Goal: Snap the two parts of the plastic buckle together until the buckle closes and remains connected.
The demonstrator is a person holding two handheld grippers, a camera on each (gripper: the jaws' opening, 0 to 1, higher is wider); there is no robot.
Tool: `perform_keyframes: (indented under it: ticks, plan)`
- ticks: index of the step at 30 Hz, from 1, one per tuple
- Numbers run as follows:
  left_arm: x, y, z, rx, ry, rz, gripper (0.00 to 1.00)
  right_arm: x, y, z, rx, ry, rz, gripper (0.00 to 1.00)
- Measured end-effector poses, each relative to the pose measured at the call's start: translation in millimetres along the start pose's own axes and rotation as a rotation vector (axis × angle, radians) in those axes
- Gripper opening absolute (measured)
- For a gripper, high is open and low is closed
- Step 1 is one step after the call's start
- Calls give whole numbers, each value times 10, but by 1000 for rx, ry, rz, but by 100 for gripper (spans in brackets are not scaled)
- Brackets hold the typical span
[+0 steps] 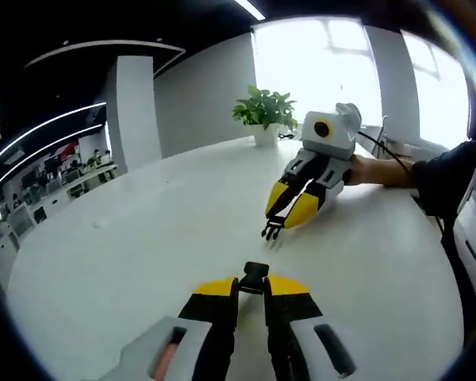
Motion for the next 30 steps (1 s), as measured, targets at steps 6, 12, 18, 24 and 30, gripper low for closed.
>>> perform_keyframes:
  ticks: [6, 12, 18, 24, 30]
  plan:
    - [16, 11, -60, -21, 5, -7, 12, 60, -19, 63, 11, -9, -16, 13]
    - [28, 21, -118, -38, 4, -14, 12, 116, -15, 163, 32, -21, -29, 13]
    - [37, 34, -176, -54, 7, -17, 12, 121, 21, 233, 50, -44, -25, 13]
    - [41, 48, -228, -72, 15, -17, 12, 153, 19, 269, 57, -50, -34, 13]
    - [50, 65, -259, -83, 17, -17, 12, 163, 30, 302, 62, -66, -33, 13]
Point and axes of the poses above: the point that each gripper's makers call its tool centre point, and the gripper's own axes: y roughly forward along the fingers, z roughly to its left, x roughly out of its top, the point moved 1 cm from there along -y, roughly backward along the fingers, and after that the axes turned 12 degrees about z, right-handed, at the moved point
